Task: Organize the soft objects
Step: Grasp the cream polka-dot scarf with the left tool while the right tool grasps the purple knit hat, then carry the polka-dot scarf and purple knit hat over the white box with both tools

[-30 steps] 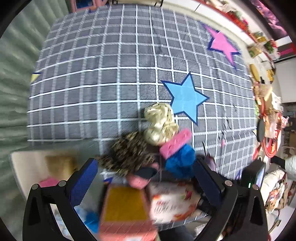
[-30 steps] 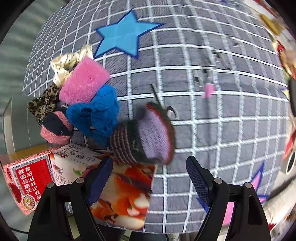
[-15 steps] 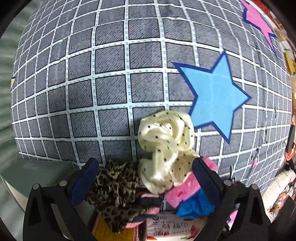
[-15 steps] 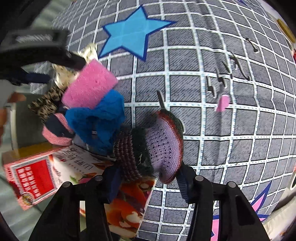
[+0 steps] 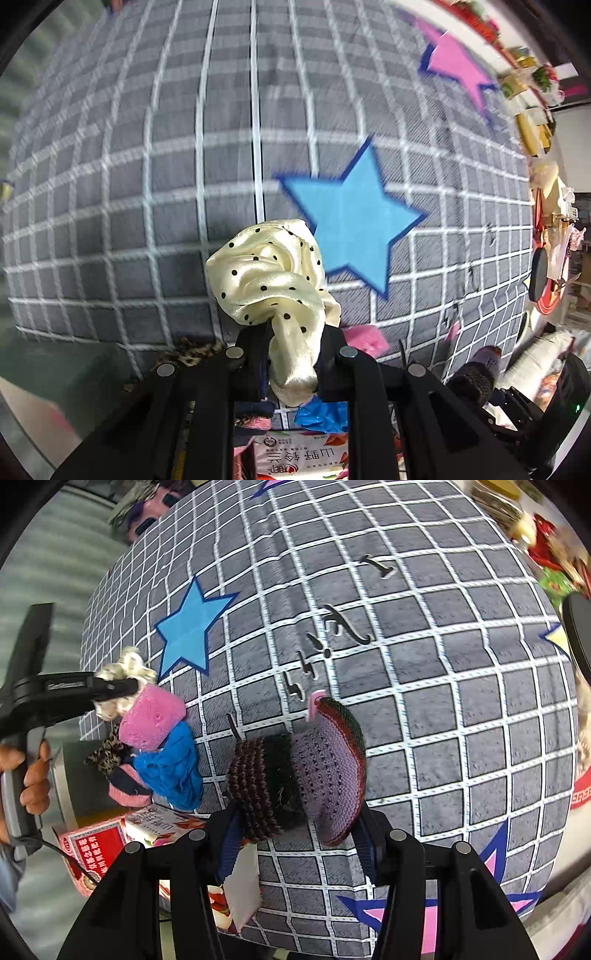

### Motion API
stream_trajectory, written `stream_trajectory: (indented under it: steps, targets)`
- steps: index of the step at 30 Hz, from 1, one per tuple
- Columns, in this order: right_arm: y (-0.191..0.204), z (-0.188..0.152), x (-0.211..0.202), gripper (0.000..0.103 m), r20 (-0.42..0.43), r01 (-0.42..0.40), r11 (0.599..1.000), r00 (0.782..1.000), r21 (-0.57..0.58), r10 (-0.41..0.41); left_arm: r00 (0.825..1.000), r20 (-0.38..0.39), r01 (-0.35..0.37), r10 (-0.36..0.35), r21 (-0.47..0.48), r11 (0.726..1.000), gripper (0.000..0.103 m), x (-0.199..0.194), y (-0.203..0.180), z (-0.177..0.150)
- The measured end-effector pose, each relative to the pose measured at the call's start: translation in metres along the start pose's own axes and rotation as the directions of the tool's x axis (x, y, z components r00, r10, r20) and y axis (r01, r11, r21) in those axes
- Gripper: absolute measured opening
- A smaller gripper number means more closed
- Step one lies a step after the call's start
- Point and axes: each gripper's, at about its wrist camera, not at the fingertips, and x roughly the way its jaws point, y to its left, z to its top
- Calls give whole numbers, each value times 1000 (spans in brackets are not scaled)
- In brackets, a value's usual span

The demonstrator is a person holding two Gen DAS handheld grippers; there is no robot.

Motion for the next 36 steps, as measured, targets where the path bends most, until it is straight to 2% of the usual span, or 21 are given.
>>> stream_trajectory:
  steps: [5,9,11,16,22,26,31,33,36]
  targets:
    - [-5,-7,-4,54,-2,-5,1000,1000,27,5,995,98,-35,28,69,997,20,-34,-16,-13]
    - [-2,-17,-9,54,9,-10,999,1000,42,10,992,124,-15,5,84,996,20,-53,-31,-30]
    - [5,-22,-6,54,26,11,999,1000,52,-12,991,134,-9,-3,95,995,20,-57,-11,-26]
    - [19,-30,-12,54,49,9,999,999,52,-11,982,186,-40,17,122,992,20,-73,-9,-51]
    - [55,-34,-26,54,93,9,1000,996,-7,-8,964,262,-81,47,124,989,20,-105,4,-79]
    - [94,-37,-33,54,113,45,996,993,-80,-36,947,312,-114,74,110,987,20,-128,19,-101]
    - [138,-50,-45,54,135,53,988,990,-145,-33,926,364,-145,96,110,983,20,-153,36,-134]
    - [152,-56,-48,54,146,60,985,989,-164,-36,921,378,-148,92,121,982,20,-161,39,-145]
    - [166,-67,-53,54,162,64,982,986,-177,-35,919,392,-112,48,140,984,20,-174,44,-162]
